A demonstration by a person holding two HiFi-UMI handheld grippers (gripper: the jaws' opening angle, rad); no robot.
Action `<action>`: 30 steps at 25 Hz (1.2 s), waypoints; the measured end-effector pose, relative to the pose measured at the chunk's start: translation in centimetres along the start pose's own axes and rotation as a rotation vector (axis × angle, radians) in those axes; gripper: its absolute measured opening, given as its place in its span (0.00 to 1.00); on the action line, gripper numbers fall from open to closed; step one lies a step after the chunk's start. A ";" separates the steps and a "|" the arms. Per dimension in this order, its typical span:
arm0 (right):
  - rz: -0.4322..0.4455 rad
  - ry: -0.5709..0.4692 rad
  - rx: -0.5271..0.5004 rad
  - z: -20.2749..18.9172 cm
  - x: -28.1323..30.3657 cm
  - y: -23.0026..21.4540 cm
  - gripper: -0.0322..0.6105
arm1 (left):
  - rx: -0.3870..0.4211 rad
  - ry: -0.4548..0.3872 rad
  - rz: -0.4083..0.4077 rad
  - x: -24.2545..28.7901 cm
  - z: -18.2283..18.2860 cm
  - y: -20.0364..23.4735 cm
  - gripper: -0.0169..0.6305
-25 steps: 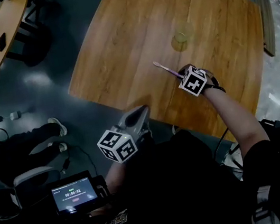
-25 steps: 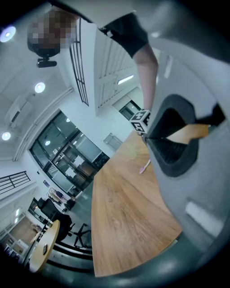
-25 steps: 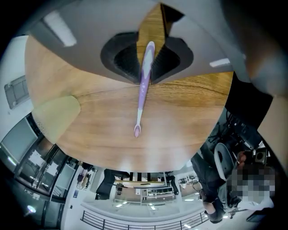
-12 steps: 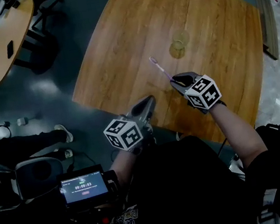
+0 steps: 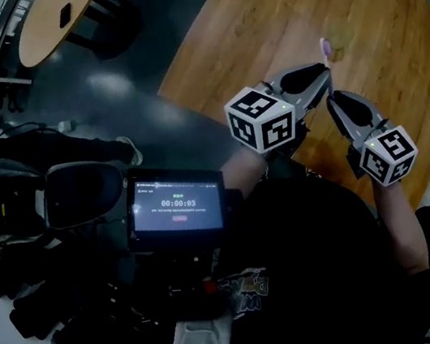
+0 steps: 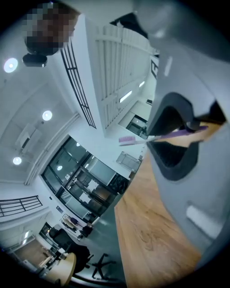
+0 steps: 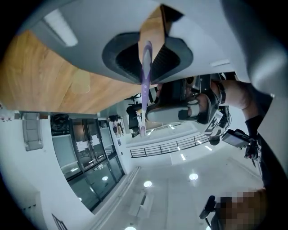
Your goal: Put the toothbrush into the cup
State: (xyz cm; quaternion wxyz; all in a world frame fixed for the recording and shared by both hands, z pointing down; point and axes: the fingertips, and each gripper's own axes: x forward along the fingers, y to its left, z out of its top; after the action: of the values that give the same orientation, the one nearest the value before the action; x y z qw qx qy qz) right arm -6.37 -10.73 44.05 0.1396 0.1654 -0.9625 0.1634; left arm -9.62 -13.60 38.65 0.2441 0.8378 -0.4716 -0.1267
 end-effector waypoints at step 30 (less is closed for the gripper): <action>-0.144 -0.279 0.476 -4.2 -8.0 -4.9 0.08 | 0.178 -0.216 0.073 4.0 7.6 6.2 0.08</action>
State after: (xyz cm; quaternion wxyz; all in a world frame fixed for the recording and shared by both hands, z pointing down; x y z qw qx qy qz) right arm 3.51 -11.40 46.56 -0.0258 0.2823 -0.8928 0.3501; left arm -15.45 -21.94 35.53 0.1211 0.8199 -0.5348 -0.1646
